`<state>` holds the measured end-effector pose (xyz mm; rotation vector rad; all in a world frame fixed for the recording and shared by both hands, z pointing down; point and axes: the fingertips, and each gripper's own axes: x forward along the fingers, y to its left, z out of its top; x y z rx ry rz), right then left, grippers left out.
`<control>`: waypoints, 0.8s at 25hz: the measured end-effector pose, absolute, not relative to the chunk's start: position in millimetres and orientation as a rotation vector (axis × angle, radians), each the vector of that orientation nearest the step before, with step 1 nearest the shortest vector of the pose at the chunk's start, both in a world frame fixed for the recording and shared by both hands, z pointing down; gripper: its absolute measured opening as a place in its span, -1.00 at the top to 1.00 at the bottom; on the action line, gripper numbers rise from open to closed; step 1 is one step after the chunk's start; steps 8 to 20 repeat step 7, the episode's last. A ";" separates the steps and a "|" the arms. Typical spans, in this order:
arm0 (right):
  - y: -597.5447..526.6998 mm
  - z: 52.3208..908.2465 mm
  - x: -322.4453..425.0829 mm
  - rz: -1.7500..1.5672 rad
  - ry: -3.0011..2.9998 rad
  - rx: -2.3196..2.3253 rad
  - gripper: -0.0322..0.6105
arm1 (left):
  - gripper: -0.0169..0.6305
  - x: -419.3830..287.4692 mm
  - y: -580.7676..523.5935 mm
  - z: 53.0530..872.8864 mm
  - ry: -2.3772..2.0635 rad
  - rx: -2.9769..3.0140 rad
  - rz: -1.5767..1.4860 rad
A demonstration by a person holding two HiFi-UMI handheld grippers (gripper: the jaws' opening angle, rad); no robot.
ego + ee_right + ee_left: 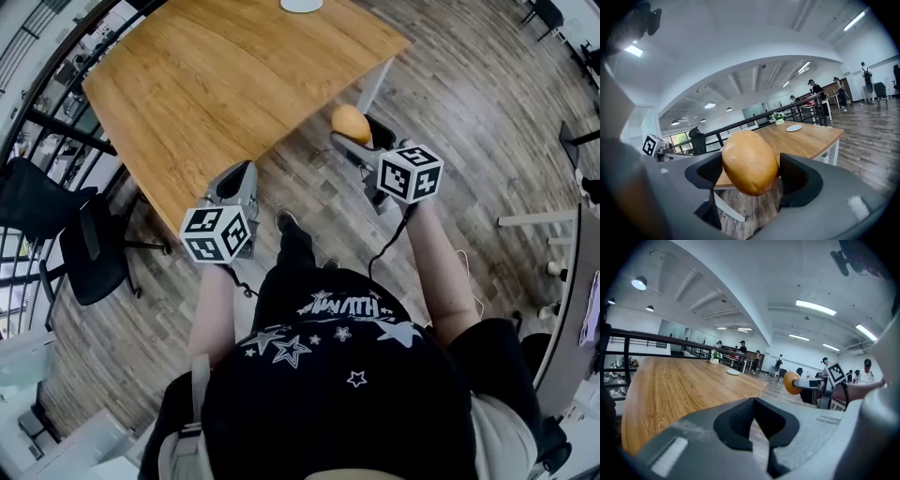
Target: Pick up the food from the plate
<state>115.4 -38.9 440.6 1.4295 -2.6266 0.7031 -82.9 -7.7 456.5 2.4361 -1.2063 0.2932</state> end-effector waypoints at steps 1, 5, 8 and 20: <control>-32.9 440.5 116.1 0.704 -2.628 1.432 -0.29 | 0.94 -82.0 -1.6 455.9 -1.205 2.441 0.293; -13.6 439.6 114.8 0.705 -2.634 1.439 -0.29 | 0.94 -84.2 20.1 459.2 -1.199 2.437 0.300; -5.3 439.0 113.0 0.706 -2.637 1.440 -0.29 | 0.94 -86.9 29.6 461.8 -1.197 2.429 0.302; -5.3 439.0 113.0 0.706 -2.637 1.440 -0.29 | 0.94 -86.9 29.6 461.8 -1.197 2.429 0.302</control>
